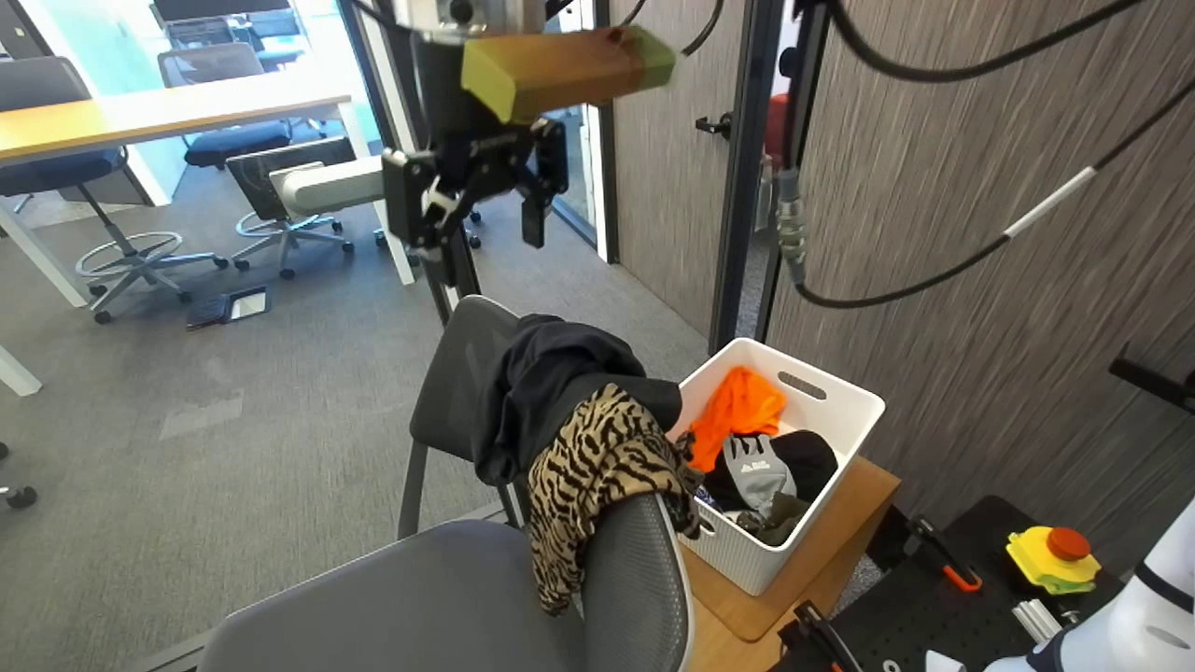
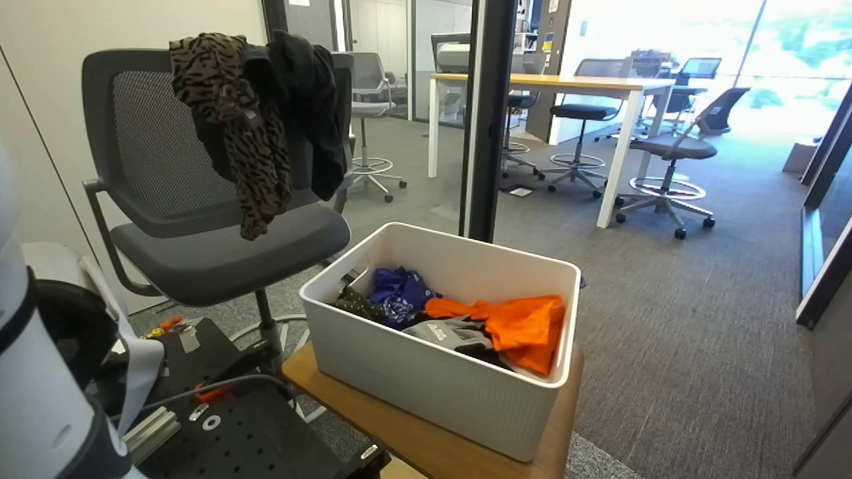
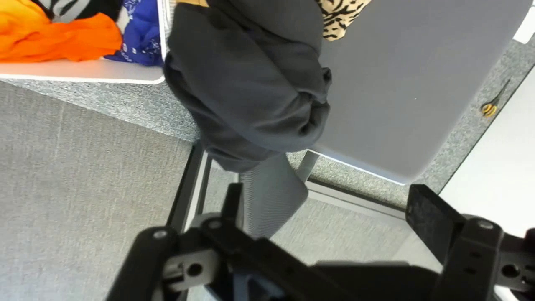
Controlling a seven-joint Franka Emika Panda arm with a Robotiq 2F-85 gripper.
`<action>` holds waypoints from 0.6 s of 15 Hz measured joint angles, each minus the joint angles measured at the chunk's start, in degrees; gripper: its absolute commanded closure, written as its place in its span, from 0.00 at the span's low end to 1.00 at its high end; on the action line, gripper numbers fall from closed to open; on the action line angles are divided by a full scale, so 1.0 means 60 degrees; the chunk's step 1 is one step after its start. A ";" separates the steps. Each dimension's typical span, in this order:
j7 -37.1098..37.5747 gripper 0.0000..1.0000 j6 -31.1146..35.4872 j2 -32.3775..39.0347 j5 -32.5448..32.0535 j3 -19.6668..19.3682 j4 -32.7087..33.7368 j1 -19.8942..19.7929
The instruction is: Pick up the black shirt in the basket and put it on to the chair.
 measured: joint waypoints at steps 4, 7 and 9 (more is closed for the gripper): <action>0.0023 0.00 -0.0853 -0.1131 -0.0009 -0.0614 -0.0314 -0.0754; -0.0197 0.00 -0.1461 -0.1802 -0.0178 -0.1132 -0.0964 -0.1399; -0.0587 0.00 -0.1892 -0.2169 -0.0327 -0.1433 -0.1601 -0.1754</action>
